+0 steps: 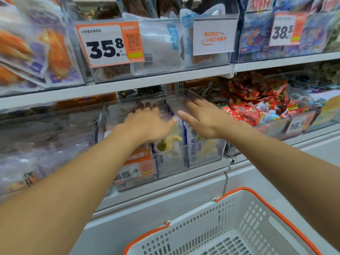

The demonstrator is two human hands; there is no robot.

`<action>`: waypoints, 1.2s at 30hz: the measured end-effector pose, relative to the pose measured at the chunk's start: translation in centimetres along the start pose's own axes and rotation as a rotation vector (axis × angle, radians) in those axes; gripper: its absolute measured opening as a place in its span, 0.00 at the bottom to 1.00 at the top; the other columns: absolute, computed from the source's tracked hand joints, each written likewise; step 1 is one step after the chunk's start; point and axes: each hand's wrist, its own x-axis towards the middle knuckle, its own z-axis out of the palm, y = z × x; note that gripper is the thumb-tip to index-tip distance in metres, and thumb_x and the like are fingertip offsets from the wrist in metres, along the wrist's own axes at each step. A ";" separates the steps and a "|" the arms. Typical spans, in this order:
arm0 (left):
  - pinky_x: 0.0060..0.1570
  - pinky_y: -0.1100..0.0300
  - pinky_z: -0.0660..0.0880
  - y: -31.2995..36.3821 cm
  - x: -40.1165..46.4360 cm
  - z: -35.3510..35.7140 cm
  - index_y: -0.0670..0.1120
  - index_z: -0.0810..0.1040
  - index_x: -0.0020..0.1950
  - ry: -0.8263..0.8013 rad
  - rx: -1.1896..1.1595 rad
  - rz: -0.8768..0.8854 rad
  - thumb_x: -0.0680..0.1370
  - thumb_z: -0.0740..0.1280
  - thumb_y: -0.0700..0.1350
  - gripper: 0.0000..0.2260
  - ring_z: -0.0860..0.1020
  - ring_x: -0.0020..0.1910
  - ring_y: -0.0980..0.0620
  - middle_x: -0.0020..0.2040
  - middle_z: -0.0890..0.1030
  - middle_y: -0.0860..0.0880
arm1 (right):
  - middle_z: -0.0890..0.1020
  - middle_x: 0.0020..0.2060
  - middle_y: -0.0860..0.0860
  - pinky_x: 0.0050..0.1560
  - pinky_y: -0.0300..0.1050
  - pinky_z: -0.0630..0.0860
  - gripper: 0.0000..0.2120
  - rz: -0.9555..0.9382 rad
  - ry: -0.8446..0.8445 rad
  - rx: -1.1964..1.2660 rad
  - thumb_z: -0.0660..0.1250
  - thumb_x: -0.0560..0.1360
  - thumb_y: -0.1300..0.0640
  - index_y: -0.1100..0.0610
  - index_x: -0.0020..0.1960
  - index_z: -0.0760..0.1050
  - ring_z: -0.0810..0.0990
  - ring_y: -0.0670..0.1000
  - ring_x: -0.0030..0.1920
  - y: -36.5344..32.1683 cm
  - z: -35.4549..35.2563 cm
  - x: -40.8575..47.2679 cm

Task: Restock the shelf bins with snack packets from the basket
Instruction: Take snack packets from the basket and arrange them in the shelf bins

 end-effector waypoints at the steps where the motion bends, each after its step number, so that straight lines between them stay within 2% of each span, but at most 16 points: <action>1: 0.74 0.44 0.58 0.4 0.5 0.8 0.47 0.53 0.80 -0.065 -0.005 -0.003 0.77 0.44 0.72 0.40 0.57 0.77 0.40 0.80 0.56 0.43 | 0.61 0.77 0.56 0.76 0.55 0.57 0.44 0.040 -0.039 -0.025 0.37 0.74 0.26 0.54 0.78 0.59 0.57 0.55 0.78 -0.2 0.7 0.5; 4: 0.76 0.44 0.53 0.9 1.7 2.3 0.45 0.48 0.81 -0.124 -0.068 0.013 0.80 0.39 0.66 0.36 0.52 0.79 0.42 0.81 0.50 0.42 | 0.47 0.81 0.52 0.79 0.56 0.45 0.40 0.127 -0.232 -0.058 0.39 0.78 0.29 0.52 0.82 0.46 0.45 0.54 0.80 -0.6 0.5 2.4; 7: 0.77 0.46 0.51 1.2 1.6 2.0 0.47 0.49 0.81 -0.190 -0.102 0.105 0.83 0.41 0.61 0.30 0.51 0.80 0.45 0.81 0.50 0.46 | 0.46 0.81 0.51 0.79 0.53 0.44 0.34 0.066 -0.415 -0.005 0.44 0.82 0.35 0.52 0.81 0.46 0.44 0.54 0.80 -1.2 -0.3 2.6; 9: 0.76 0.51 0.54 1.1 1.7 0.8 0.44 0.55 0.80 -0.237 -0.090 0.166 0.85 0.45 0.53 0.25 0.56 0.78 0.46 0.80 0.55 0.44 | 0.58 0.79 0.54 0.76 0.48 0.54 0.29 0.043 -0.352 0.060 0.47 0.84 0.41 0.57 0.79 0.59 0.56 0.55 0.79 -1.4 -1.0 2.5; 11: 0.69 0.54 0.62 0.2 3.0 -0.7 0.40 0.65 0.75 -0.206 -0.053 0.163 0.86 0.47 0.46 0.20 0.67 0.72 0.44 0.76 0.65 0.40 | 0.74 0.69 0.59 0.64 0.46 0.67 0.24 -0.003 -0.104 0.045 0.50 0.85 0.45 0.59 0.68 0.73 0.71 0.58 0.69 -1.3 -1.7 3.4; 12: 0.63 0.56 0.66 -0.1 4.0 -1.4 0.40 0.69 0.71 -0.169 -0.049 0.135 0.85 0.48 0.44 0.19 0.71 0.65 0.44 0.73 0.68 0.39 | 0.77 0.66 0.59 0.63 0.47 0.69 0.22 -0.031 -0.007 0.025 0.51 0.84 0.46 0.59 0.66 0.74 0.73 0.59 0.66 -1.3 -1.7 4.3; 14: 0.54 0.56 0.68 -0.3 5.9 -2.1 0.39 0.74 0.65 -0.094 -0.055 0.100 0.84 0.52 0.42 0.16 0.73 0.54 0.45 0.67 0.74 0.38 | 0.73 0.71 0.57 0.69 0.50 0.67 0.21 -0.037 -0.016 0.075 0.53 0.84 0.47 0.54 0.73 0.69 0.71 0.58 0.70 -1.5 -1.2 6.2; 16: 0.61 0.54 0.68 0.2 7.5 -0.9 0.41 0.72 0.70 -0.071 -0.158 0.085 0.84 0.53 0.43 0.17 0.73 0.61 0.44 0.69 0.73 0.39 | 0.65 0.76 0.54 0.74 0.50 0.61 0.23 -0.046 -0.105 0.115 0.52 0.84 0.47 0.49 0.77 0.62 0.64 0.57 0.75 -1.3 0.9 8.0; 19: 0.76 0.49 0.54 0.8 9.1 1.9 0.47 0.53 0.80 -0.183 -0.143 0.064 0.85 0.49 0.51 0.24 0.55 0.78 0.43 0.80 0.54 0.43 | 0.57 0.79 0.52 0.76 0.58 0.57 0.26 -0.047 -0.218 -0.056 0.51 0.82 0.43 0.47 0.79 0.56 0.57 0.57 0.78 -0.1 3.6 10.4; 21: 0.76 0.47 0.51 0.4 9.6 2.8 0.45 0.52 0.81 -0.285 -0.114 0.040 0.85 0.47 0.50 0.23 0.52 0.79 0.42 0.81 0.52 0.44 | 0.66 0.74 0.53 0.72 0.55 0.65 0.21 0.040 -0.368 -0.067 0.55 0.83 0.49 0.51 0.75 0.64 0.67 0.56 0.72 0.2 3.0 11.4; 23: 0.75 0.49 0.51 0.2 9.4 2.4 0.45 0.52 0.81 -0.365 -0.148 0.060 0.86 0.47 0.48 0.22 0.53 0.79 0.43 0.81 0.52 0.43 | 0.73 0.68 0.55 0.68 0.52 0.70 0.18 0.089 -0.360 0.000 0.55 0.84 0.51 0.54 0.71 0.70 0.73 0.56 0.65 0.4 2.0 12.3; 26: 0.74 0.54 0.50 -0.3 9.2 1.9 0.43 0.52 0.80 -0.393 -0.200 0.095 0.86 0.46 0.48 0.22 0.52 0.79 0.46 0.81 0.53 0.44 | 0.66 0.76 0.54 0.74 0.52 0.61 0.23 0.033 -0.186 -0.085 0.48 0.85 0.45 0.52 0.76 0.65 0.66 0.57 0.74 0.5 2.0 13.1; 29: 0.75 0.55 0.49 -0.6 9.3 1.8 0.44 0.50 0.81 -0.397 -0.216 0.111 0.86 0.46 0.49 0.23 0.51 0.79 0.47 0.81 0.51 0.45 | 0.60 0.79 0.52 0.76 0.54 0.56 0.25 -0.018 -0.201 -0.157 0.45 0.83 0.41 0.47 0.77 0.60 0.60 0.56 0.77 1.2 3.5 14.1; 32: 0.69 0.55 0.62 -1.8 10.0 0.9 0.39 0.61 0.77 -0.361 -0.234 0.067 0.86 0.51 0.44 0.20 0.67 0.68 0.47 0.73 0.66 0.42 | 0.61 0.78 0.51 0.76 0.58 0.55 0.25 0.020 -0.301 -0.101 0.43 0.83 0.38 0.44 0.76 0.60 0.60 0.56 0.77 0.6 3.9 14.6; 33: 0.69 0.54 0.63 -2.4 10.3 0.8 0.39 0.61 0.77 -0.292 -0.204 0.051 0.86 0.51 0.44 0.20 0.68 0.67 0.47 0.71 0.68 0.42 | 0.60 0.79 0.50 0.77 0.57 0.53 0.25 0.017 -0.310 -0.093 0.44 0.84 0.39 0.45 0.77 0.59 0.59 0.55 0.78 0.4 3.9 14.4; 36: 0.77 0.46 0.50 -5.2 11.3 1.9 0.47 0.45 0.81 -0.134 -0.076 -0.020 0.84 0.47 0.58 0.29 0.48 0.80 0.46 0.81 0.46 0.48 | 0.55 0.80 0.47 0.77 0.52 0.46 0.25 0.018 -0.228 -0.062 0.44 0.85 0.41 0.47 0.80 0.53 0.51 0.52 0.80 0.4 3.8 14.0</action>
